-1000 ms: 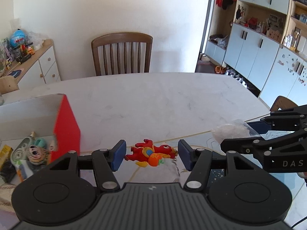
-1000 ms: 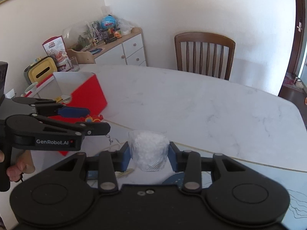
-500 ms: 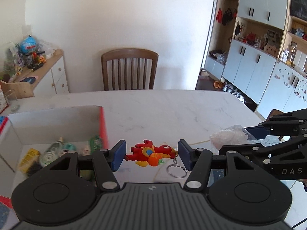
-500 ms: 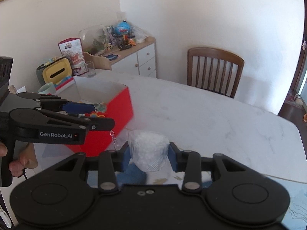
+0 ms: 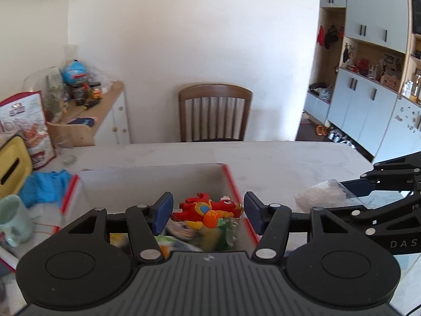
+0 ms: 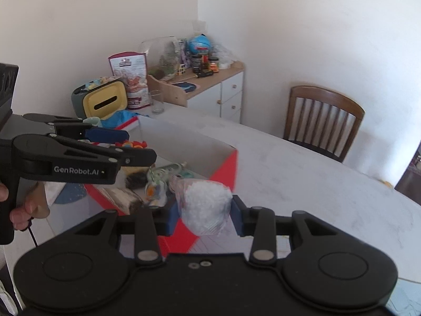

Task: Organize objects
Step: 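Lift and carry the plush keychain and plastic bag over the box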

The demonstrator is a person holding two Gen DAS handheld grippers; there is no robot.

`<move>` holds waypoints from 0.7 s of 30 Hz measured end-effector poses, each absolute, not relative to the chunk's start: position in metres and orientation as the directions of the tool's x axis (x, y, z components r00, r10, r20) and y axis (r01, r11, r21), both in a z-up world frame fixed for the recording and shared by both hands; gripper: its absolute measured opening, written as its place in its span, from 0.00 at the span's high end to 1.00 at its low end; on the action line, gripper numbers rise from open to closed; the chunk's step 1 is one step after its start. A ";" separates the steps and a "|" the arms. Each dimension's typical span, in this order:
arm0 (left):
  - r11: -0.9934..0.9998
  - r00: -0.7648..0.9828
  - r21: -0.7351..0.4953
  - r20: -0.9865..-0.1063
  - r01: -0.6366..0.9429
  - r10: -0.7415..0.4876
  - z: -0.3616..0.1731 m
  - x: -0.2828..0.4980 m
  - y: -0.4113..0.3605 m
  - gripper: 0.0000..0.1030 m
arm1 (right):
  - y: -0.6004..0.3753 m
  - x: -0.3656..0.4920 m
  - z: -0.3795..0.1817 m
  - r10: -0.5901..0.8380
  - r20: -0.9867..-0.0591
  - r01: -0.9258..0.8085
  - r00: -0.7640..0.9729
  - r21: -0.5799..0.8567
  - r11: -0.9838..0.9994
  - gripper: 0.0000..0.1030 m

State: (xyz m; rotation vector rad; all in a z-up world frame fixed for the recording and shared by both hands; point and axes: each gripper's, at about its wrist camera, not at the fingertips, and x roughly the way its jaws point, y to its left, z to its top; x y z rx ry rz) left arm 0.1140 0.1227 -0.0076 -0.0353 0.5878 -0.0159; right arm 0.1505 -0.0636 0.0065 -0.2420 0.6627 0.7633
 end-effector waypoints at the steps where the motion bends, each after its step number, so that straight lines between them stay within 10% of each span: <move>1: 0.999 0.832 -0.034 -0.554 -0.001 -0.018 -0.007 0.114 0.130 0.43 | -0.056 0.151 0.007 0.561 -0.635 -0.710 0.532 0.027 0.704 0.62; 21: 0.998 0.790 -0.028 -0.612 -0.056 0.027 -0.042 0.160 0.220 0.43 | 0.047 0.176 -0.034 0.518 -0.710 -0.723 0.477 0.018 0.691 0.62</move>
